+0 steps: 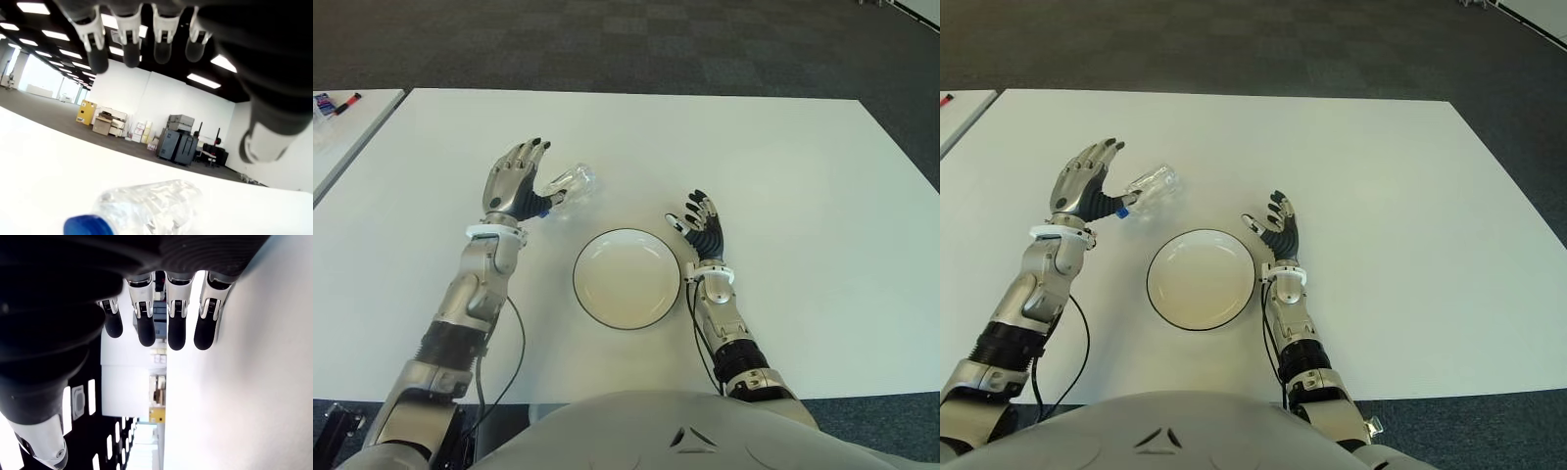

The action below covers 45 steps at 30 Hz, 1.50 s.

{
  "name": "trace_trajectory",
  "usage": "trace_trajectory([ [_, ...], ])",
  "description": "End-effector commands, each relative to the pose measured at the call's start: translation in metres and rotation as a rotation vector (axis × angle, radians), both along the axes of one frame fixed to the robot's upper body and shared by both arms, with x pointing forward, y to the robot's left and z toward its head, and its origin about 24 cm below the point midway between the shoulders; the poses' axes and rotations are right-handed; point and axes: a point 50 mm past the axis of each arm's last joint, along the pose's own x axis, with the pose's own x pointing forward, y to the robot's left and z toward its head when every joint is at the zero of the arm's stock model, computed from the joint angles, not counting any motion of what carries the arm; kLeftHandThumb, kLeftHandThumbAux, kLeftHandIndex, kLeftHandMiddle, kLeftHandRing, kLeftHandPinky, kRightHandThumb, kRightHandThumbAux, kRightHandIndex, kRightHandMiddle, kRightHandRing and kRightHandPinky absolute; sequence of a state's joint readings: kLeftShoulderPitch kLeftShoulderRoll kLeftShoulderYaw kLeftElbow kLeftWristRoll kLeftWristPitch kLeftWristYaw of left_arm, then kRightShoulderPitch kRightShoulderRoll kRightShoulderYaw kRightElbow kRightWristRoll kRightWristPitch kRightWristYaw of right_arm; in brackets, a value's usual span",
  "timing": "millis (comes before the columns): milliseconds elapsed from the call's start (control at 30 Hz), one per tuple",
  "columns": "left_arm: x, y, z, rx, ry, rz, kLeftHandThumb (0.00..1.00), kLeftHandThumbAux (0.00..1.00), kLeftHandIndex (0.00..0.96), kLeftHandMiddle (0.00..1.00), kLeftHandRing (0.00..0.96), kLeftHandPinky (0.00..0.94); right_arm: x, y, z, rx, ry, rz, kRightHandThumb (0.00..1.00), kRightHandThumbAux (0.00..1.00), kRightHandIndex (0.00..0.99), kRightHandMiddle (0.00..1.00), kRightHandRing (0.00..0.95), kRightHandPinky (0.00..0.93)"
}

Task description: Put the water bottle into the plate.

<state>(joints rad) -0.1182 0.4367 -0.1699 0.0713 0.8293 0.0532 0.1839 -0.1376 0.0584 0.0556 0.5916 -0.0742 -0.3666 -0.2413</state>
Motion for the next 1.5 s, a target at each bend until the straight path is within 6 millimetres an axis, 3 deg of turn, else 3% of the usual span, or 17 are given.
trace_trajectory([
  [33, 0.005, 0.000, -0.005, 0.041, 0.046, -0.025, 0.185, 0.649, 0.000, 0.000, 0.001, 0.005, -0.009, 0.009, -0.015, 0.040, 0.090, -0.010, 0.549, 0.718, 0.123, 0.174, 0.175, 0.228],
  [300, 0.010, 0.001, -0.006, 0.056, 0.051, -0.049, 0.138, 0.675, 0.000, 0.000, 0.000, 0.000, -0.009, 0.009, -0.015, 0.044, 0.090, -0.012, 0.562, 0.722, 0.125, 0.183, 0.187, 0.242],
  [633, 0.014, 0.002, -0.007, 0.078, 0.052, -0.061, 0.149, 0.686, 0.000, 0.000, 0.000, 0.000, -0.009, 0.008, -0.016, 0.041, 0.093, -0.008, 0.549, 0.721, 0.121, 0.180, 0.182, 0.226],
  [1133, 0.016, 0.002, -0.009, 0.081, 0.050, -0.055, 0.223, 0.672, 0.000, 0.000, 0.000, 0.001, -0.008, 0.008, -0.017, 0.031, 0.095, -0.002, 0.532, 0.729, 0.112, 0.179, 0.180, 0.223],
  [1500, 0.017, 0.001, -0.009, 0.043, 0.064, -0.046, 0.331, 0.654, 0.000, 0.000, 0.000, 0.022, -0.008, 0.008, -0.017, 0.022, 0.092, 0.001, 0.516, 0.723, 0.114, 0.182, 0.182, 0.220],
])
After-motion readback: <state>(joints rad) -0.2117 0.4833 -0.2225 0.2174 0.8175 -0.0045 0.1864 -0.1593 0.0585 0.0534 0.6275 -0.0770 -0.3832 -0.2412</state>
